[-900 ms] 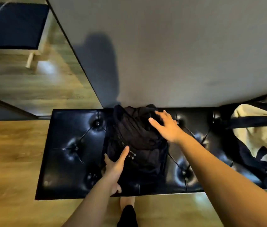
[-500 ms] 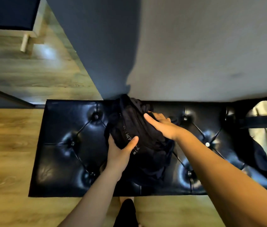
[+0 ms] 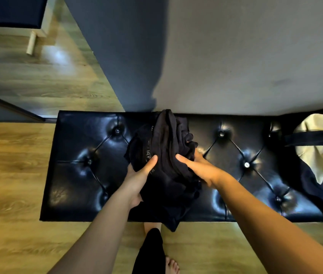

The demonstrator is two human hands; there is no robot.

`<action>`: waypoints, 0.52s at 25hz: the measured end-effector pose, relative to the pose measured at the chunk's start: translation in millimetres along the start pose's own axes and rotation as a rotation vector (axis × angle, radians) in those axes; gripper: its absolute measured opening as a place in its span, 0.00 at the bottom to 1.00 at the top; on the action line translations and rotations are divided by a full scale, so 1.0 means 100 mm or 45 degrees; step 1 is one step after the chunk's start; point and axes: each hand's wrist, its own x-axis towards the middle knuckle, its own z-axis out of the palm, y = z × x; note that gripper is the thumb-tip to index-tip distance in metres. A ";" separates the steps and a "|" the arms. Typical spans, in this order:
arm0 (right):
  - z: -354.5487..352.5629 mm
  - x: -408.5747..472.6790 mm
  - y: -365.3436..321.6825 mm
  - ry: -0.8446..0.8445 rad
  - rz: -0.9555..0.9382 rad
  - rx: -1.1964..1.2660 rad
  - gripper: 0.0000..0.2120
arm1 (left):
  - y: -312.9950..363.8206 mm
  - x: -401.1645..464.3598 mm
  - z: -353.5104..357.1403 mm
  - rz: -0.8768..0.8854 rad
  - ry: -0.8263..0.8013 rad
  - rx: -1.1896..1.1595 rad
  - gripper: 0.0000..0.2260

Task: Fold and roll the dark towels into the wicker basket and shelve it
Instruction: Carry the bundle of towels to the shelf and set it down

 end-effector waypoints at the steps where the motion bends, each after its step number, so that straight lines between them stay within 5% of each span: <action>1: 0.04 -0.03 -0.01 -0.004 0.007 0.086 0.54 | 0.00 0.01 -0.01 0.018 -0.044 -0.025 0.50; 9: 0.04 -0.36 0.01 -0.036 -0.003 0.346 0.57 | -0.10 -0.13 -0.16 -0.008 -0.420 -0.135 0.23; 13: 0.02 -0.70 -0.17 0.004 -0.085 0.390 0.39 | -0.02 -0.42 -0.11 0.086 -0.432 -0.163 0.17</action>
